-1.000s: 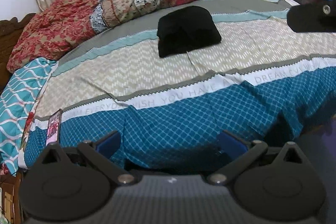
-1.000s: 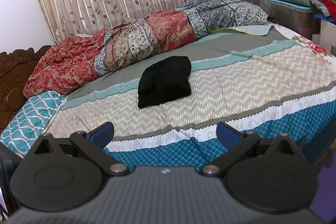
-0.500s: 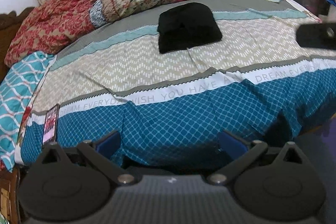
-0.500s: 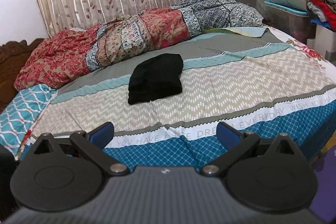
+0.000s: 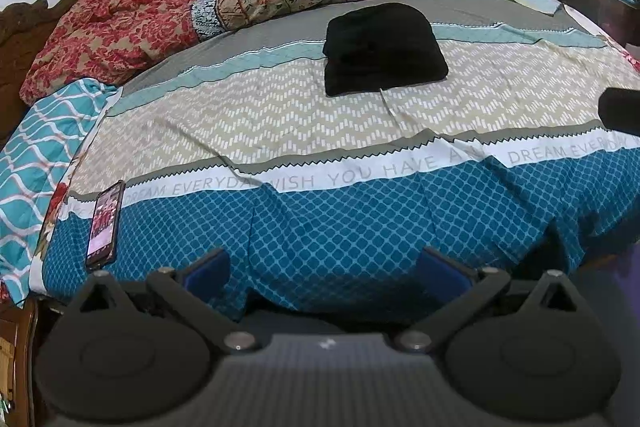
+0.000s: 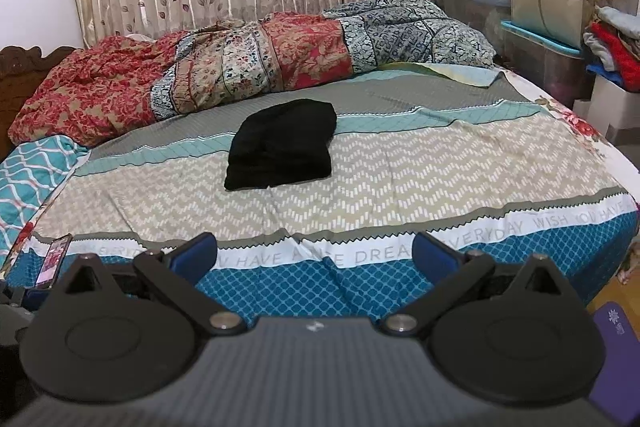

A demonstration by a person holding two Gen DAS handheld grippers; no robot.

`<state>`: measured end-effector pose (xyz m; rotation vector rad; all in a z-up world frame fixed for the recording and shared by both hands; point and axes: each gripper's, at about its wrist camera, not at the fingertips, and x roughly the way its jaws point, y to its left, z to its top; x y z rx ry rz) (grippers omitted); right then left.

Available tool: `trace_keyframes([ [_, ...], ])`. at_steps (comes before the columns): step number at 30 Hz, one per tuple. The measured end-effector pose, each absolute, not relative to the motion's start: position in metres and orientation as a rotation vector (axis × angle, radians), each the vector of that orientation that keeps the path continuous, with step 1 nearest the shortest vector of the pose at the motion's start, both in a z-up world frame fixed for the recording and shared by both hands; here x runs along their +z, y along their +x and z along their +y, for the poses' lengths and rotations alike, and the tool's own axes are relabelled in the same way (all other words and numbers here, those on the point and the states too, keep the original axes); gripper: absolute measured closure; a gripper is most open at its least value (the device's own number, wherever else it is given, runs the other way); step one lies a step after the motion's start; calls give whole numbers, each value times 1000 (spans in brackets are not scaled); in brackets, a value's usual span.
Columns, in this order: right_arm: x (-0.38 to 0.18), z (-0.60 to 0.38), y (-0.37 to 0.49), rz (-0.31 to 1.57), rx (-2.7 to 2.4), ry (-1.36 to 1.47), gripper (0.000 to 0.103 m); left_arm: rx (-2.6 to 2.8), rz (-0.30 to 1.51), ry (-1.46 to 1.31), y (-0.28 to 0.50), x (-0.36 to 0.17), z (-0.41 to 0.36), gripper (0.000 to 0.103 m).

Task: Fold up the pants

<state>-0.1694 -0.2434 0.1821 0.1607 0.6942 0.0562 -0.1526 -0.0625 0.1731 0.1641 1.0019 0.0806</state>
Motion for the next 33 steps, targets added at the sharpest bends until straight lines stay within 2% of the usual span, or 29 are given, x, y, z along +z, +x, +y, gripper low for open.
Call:
trace_keyframes([
  [33, 174, -258, -165, 664, -123, 78, 0, 74, 1022, 174, -153, 166, -64, 0],
])
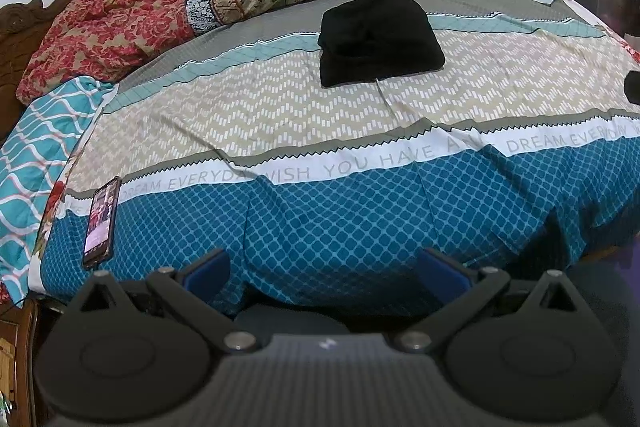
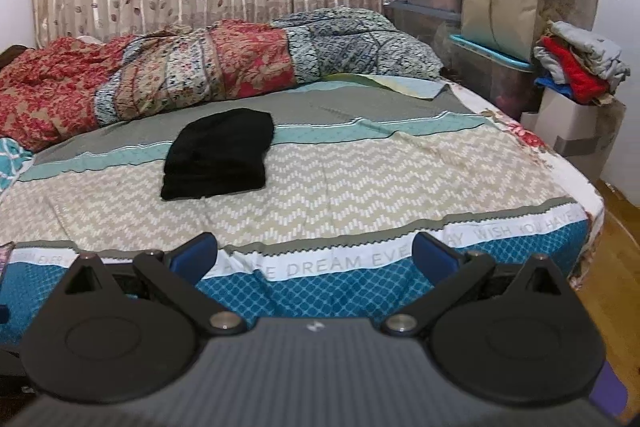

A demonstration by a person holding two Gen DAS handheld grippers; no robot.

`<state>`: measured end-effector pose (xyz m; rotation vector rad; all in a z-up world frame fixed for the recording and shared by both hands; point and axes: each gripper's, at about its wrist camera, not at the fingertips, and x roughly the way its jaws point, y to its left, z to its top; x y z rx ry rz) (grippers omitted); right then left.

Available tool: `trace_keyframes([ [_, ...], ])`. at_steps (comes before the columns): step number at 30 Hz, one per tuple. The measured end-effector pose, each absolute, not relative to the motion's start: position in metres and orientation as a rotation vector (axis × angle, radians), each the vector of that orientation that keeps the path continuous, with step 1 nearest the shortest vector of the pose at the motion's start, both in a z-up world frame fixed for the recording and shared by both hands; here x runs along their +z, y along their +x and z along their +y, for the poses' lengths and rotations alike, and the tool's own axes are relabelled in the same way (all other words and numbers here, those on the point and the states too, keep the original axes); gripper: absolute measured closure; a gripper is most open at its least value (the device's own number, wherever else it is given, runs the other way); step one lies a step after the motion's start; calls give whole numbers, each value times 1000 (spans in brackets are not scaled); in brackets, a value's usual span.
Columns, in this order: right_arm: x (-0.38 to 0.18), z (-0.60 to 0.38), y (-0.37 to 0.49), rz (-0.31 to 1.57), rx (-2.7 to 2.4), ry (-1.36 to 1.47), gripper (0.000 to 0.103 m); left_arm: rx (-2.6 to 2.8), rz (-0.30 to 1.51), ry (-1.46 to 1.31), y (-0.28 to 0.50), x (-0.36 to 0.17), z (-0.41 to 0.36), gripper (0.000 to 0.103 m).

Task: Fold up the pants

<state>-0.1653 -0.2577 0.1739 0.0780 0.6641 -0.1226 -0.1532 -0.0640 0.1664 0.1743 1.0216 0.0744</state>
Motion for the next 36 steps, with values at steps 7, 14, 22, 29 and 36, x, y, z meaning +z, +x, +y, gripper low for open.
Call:
trace_keyframes([
  [7, 169, -262, -165, 667, -153, 48, 0, 69, 1024, 182, -153, 166, -66, 0],
  [14, 168, -266, -164, 670, -175, 47, 0, 65, 1026, 187, -152, 165, -67, 0],
  [22, 167, -266, -163, 675, -177, 41, 0, 62, 1025, 193, -151, 166, -68, 0],
  [29, 169, -266, -163, 672, -170, 39, 0, 63, 1025, 193, -151, 166, -68, 0],
  [36, 169, -265, -162, 671, -167, 33, 0, 67, 1026, 194, -150, 166, -68, 0],
])
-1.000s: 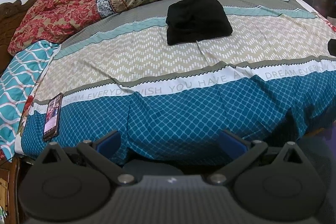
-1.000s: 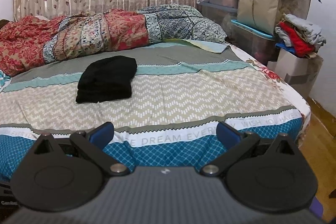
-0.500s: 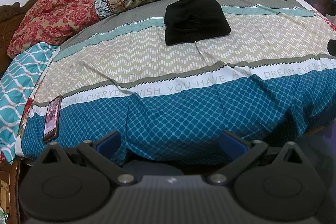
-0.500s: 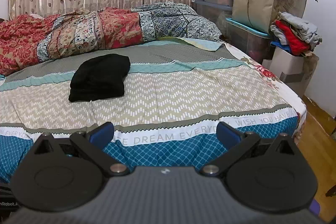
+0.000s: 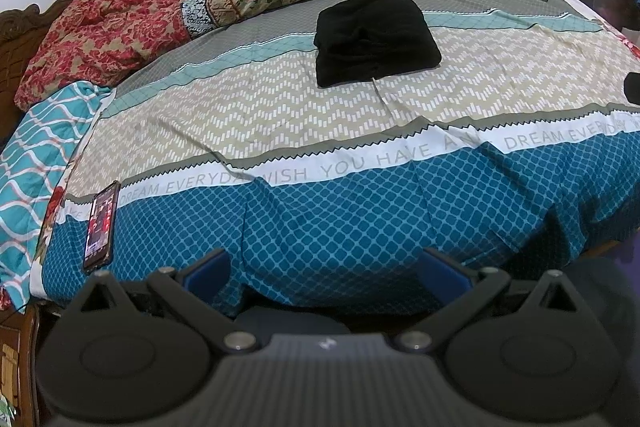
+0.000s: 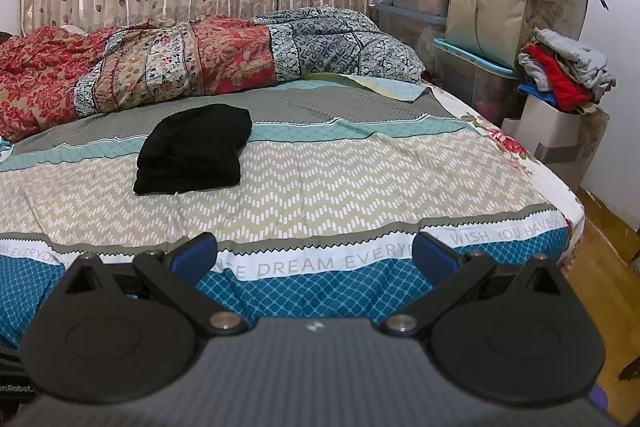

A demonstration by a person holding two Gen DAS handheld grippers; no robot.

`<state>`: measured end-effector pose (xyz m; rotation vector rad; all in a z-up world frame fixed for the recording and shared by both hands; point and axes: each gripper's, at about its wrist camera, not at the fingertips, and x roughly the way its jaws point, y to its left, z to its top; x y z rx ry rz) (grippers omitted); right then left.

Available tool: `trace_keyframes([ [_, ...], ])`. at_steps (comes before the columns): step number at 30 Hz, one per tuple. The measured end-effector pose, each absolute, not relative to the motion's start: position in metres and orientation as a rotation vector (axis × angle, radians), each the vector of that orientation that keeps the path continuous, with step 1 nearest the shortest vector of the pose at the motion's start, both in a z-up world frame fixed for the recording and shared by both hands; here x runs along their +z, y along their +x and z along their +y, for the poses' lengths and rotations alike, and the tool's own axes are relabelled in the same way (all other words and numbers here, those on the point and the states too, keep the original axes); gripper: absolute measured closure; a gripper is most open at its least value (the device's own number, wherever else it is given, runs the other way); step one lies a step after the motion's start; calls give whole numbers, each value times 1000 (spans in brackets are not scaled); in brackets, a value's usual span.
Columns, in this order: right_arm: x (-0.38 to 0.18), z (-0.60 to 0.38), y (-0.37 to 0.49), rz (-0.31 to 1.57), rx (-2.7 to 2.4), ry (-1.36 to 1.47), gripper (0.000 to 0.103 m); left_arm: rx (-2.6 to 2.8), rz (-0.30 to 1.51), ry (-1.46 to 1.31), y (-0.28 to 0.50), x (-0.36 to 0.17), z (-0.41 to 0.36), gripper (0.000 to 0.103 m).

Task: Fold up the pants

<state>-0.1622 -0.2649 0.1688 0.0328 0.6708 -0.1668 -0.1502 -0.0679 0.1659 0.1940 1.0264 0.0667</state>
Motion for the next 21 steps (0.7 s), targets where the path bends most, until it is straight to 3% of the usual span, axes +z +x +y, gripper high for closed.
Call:
trace_keyframes([
  [21, 186, -217, -175, 707, 142, 199, 0, 90, 1020, 165, -153, 165, -56, 0],
])
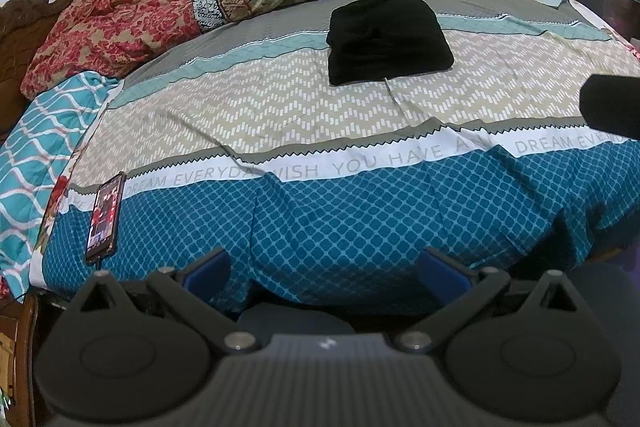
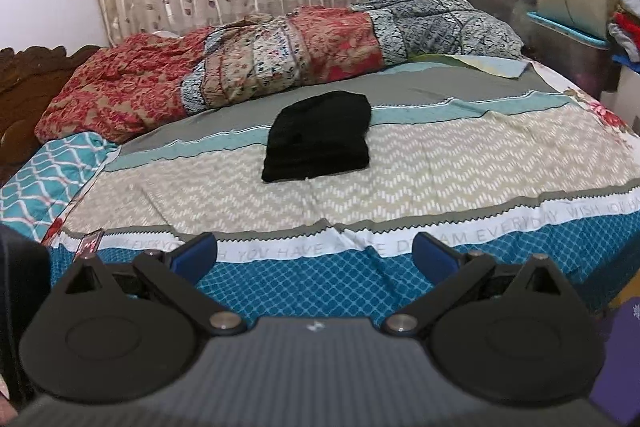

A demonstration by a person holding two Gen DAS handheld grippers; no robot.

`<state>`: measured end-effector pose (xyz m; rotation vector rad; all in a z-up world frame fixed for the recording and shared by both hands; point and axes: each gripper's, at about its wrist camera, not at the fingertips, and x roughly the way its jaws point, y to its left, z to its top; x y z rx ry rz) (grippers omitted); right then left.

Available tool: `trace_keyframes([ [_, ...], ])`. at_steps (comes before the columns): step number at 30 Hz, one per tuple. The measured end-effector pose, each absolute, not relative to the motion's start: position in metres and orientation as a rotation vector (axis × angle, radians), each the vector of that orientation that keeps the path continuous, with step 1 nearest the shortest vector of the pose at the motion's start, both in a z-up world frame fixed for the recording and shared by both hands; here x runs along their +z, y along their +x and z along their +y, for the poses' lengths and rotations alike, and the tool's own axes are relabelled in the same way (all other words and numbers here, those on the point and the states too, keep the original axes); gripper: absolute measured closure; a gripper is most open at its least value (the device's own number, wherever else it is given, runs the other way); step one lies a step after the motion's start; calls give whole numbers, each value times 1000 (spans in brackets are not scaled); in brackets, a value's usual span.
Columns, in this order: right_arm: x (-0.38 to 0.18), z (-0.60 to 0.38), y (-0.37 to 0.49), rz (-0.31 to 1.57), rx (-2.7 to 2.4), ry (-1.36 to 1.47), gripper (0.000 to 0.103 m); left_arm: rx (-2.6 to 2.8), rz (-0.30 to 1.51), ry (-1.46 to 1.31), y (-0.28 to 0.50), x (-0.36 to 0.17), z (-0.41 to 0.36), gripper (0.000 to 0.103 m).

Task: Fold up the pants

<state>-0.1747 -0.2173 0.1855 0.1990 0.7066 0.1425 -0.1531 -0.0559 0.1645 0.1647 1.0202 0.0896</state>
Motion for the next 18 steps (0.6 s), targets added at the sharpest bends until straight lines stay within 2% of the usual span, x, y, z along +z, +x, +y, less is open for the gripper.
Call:
trace_keyframes([
  [18, 176, -220, -172, 729, 75, 150, 0, 96, 1017, 169, -153, 164, -54, 0],
])
